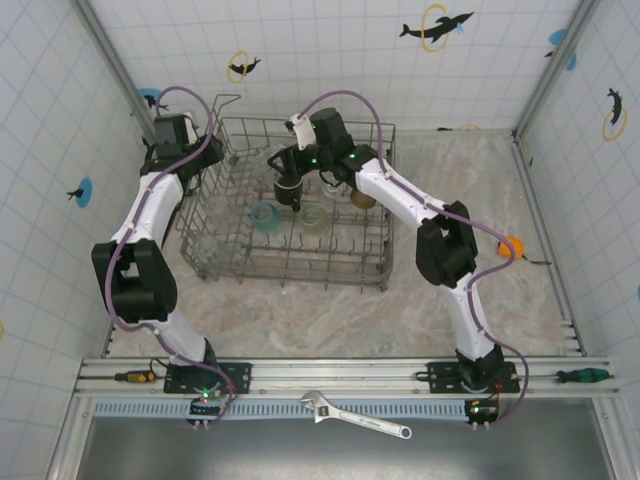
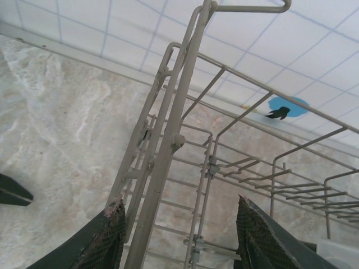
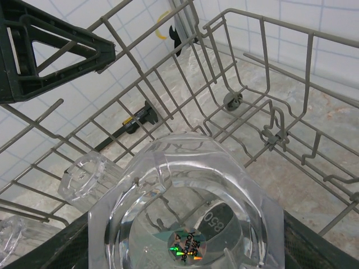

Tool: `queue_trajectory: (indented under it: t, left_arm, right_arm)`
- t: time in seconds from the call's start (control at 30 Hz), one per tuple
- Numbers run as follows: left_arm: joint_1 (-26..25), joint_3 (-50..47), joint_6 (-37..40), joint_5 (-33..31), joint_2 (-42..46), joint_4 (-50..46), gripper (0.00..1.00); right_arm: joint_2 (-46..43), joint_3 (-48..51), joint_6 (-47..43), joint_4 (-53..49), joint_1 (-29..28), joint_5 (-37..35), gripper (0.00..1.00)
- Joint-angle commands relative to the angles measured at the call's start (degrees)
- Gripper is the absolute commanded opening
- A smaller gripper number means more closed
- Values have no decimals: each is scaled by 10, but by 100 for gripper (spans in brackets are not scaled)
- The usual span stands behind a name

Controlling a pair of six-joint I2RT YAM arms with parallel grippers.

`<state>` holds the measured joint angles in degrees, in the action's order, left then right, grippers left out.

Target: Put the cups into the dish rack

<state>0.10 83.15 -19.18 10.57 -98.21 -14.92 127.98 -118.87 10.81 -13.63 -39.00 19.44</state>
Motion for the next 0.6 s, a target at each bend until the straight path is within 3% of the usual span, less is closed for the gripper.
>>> queue_trajectory:
  t: [0.0, 0.23, 0.33, 0.57]
  left_arm:
    - [-48, -36, -65, 73, 2, 32, 6]
    - [-79, -87, -150, 42, 23, 90, 0]
    - [-94, -109, -176, 12, 32, 109, 0]
    - [-105, -133, -224, 6, 41, 149, 2]
  right_arm:
    - [-35, -25, -17, 0, -10, -9, 41]
    - [-43, -27, -33, 0, -19, -22, 41]
    - [-44, -28, -44, -3, -22, -29, 41]
    - [-33, -39, -67, -6, -31, -48, 41]
